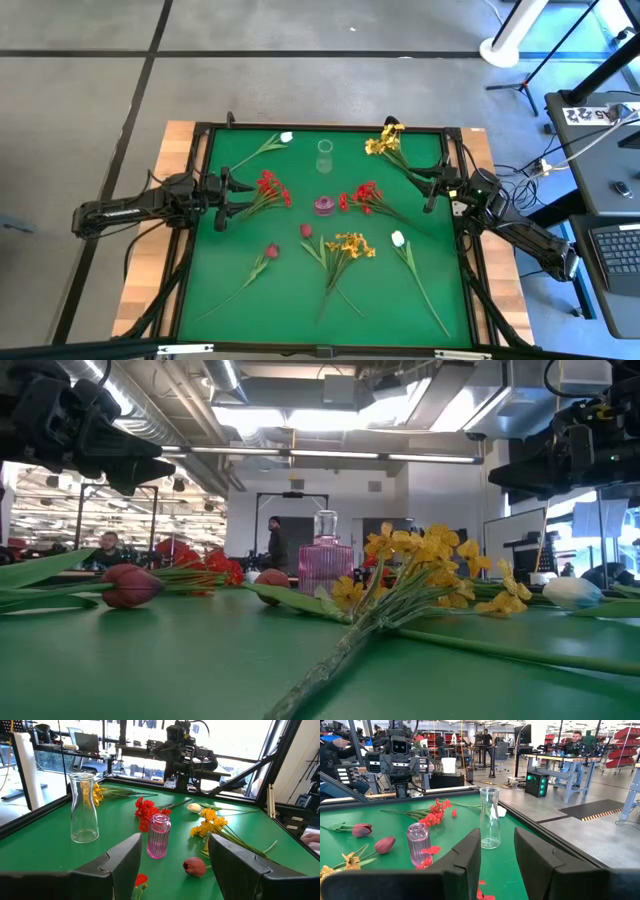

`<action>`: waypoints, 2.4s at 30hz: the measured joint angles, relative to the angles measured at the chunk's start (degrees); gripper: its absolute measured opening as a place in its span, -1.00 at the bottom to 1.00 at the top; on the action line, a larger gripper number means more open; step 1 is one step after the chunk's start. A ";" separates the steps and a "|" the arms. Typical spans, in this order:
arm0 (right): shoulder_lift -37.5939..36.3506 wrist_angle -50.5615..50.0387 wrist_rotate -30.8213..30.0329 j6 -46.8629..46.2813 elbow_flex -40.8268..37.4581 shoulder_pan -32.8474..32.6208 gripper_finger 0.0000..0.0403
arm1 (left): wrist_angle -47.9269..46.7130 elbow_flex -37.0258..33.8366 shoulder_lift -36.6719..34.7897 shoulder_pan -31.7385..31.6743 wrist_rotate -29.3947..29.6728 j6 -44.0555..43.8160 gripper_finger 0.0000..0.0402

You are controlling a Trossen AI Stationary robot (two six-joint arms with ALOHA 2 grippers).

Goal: Sort flowers into vase by color

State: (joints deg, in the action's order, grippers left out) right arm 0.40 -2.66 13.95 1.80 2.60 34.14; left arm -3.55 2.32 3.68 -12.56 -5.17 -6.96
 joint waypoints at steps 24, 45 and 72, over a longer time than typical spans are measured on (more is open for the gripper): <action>-0.02 0.00 0.01 -0.02 0.01 -0.01 -0.42 | 0.00 0.01 -0.01 -0.01 0.01 0.01 0.11; -0.02 0.14 0.05 -0.02 -0.01 0.01 -0.42 | 0.00 -0.02 0.00 -0.01 0.00 0.02 0.11; 0.00 14.57 -14.39 -4.46 -0.14 -0.01 -0.42 | 0.00 0.01 0.00 -0.02 0.00 0.02 0.11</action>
State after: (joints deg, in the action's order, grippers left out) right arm 0.40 11.92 -0.45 -2.66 2.46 34.13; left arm -3.55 2.33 3.68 -12.58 -5.17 -6.94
